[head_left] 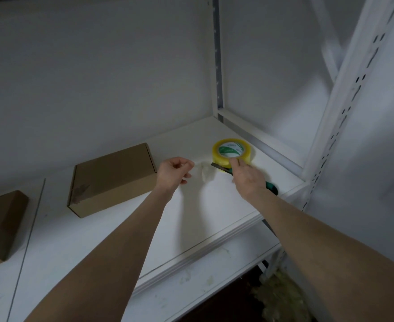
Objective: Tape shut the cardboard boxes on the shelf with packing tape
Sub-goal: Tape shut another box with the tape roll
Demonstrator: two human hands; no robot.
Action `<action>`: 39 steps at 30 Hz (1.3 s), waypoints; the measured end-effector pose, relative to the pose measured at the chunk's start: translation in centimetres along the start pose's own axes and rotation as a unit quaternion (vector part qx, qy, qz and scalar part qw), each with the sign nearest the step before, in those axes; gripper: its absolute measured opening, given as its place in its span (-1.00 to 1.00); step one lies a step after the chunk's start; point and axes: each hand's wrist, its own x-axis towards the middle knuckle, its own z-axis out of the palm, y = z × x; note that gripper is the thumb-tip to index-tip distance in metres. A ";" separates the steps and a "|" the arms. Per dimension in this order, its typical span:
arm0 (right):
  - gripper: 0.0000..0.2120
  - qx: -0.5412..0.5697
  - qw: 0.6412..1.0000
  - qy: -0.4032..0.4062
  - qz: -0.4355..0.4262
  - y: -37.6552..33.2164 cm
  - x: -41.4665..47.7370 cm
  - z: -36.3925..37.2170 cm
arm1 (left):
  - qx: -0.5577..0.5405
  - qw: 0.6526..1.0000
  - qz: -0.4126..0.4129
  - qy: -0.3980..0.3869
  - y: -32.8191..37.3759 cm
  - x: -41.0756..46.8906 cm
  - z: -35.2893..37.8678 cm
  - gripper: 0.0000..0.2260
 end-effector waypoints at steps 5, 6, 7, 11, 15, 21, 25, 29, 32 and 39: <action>-0.55 -0.012 1.000 -0.006 0.011 -0.1 -0.6 -0.4 | 0.001 1.000 0.008 -0.003 0.7 -0.1 0.0 -0.92; -0.54 -0.019 1.000 -0.006 0.014 -0.2 -0.6 -0.5 | 0.001 1.000 0.009 -0.003 0.8 -0.2 -0.1 -0.93; -0.54 -0.024 1.000 -0.005 0.017 -0.3 -0.6 -0.6 | 0.002 1.000 0.011 -0.003 0.9 -0.3 -0.1 -0.93; -0.54 -0.042 0.998 0.002 0.050 -0.5 -0.8 -0.8 | 0.003 1.000 0.016 0.000 1.3 -0.7 -0.5 -0.90; -0.59 0.026 0.998 -0.009 0.058 -0.3 -0.7 -0.7 | 0.004 1.000 0.014 0.004 1.2 -1.0 -1.0 -0.93; -0.65 0.034 0.998 -0.026 0.042 -0.6 -0.4 -0.7 | 0.003 1.000 0.008 0.010 1.0 -1.2 -1.2 -0.95; -0.63 0.014 0.998 -0.020 0.050 -0.8 -0.5 -0.6 | 0.005 1.000 0.011 0.013 1.4 -1.3 -1.2 -0.92; -0.62 -0.003 0.999 -0.019 0.047 -0.6 -0.4 -0.8 | 0.001 1.000 0.013 0.017 1.7 -1.3 -1.4 -0.89; -0.60 -0.009 0.999 -0.026 0.045 -0.7 -0.5 -1.1 | 0.004 1.000 0.016 0.019 1.9 -1.5 -1.5 -0.90; -0.55 -0.029 0.999 -0.009 0.034 -1.2 -0.7 -1.7 | 0.001 0.999 0.029 0.027 2.7 -2.0 -1.9 -0.91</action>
